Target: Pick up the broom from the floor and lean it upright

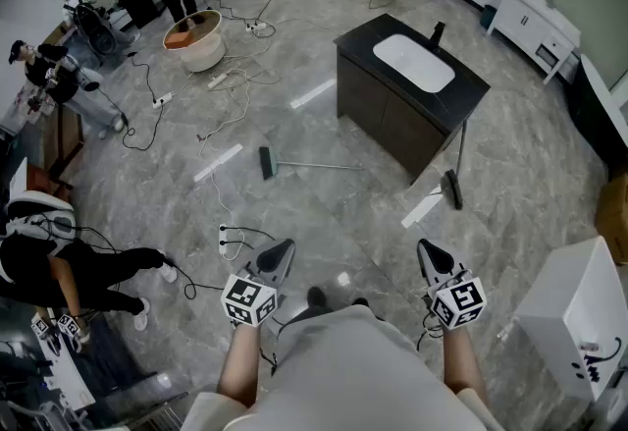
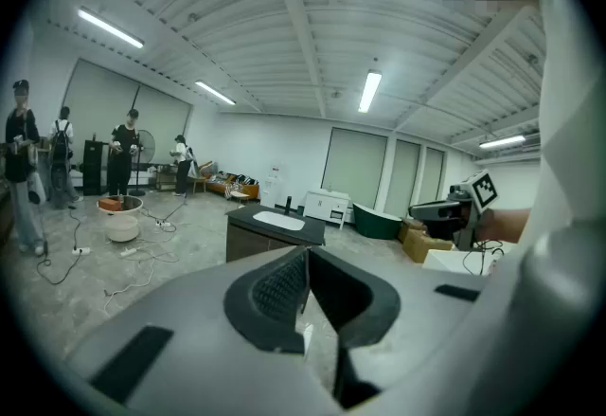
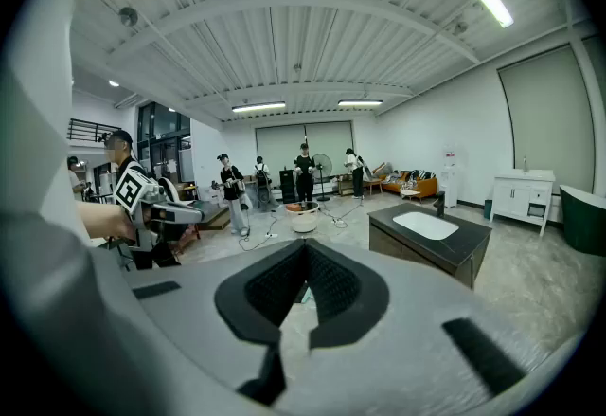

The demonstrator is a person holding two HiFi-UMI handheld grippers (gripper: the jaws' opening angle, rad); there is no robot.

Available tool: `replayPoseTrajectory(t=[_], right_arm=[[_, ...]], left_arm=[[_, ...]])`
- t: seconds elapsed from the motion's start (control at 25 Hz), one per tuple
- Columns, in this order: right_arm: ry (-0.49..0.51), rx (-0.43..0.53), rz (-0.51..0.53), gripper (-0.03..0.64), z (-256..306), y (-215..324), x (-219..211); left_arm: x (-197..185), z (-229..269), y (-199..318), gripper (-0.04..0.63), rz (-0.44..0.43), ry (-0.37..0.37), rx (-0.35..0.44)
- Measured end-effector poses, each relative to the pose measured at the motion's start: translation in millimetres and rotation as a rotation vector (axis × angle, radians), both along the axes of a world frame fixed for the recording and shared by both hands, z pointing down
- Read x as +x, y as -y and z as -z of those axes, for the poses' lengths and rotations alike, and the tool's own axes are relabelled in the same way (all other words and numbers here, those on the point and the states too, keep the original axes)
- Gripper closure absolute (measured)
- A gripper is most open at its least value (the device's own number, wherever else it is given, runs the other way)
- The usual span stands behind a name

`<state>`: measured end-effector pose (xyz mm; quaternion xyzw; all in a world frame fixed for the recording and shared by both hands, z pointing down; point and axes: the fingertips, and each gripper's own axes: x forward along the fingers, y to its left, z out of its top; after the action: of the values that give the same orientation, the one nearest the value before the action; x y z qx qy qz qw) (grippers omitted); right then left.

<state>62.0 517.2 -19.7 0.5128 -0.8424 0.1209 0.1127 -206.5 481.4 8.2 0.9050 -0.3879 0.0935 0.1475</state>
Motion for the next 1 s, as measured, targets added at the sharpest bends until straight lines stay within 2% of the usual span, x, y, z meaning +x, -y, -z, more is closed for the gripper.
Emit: replayPoseTrajectory(t=[0.64,1.0], right_arm=[[0.001,0.001,-0.020,0.617,-6,23,-19],[-0.029,-0.023,-0.037,0.617,-8,40,-54]], left_arm=[[-23,-7,24,0.583,-0.007,0.000,-0.007],[-47,-11,47,0.583,-0.046,-0.009,-0.016]])
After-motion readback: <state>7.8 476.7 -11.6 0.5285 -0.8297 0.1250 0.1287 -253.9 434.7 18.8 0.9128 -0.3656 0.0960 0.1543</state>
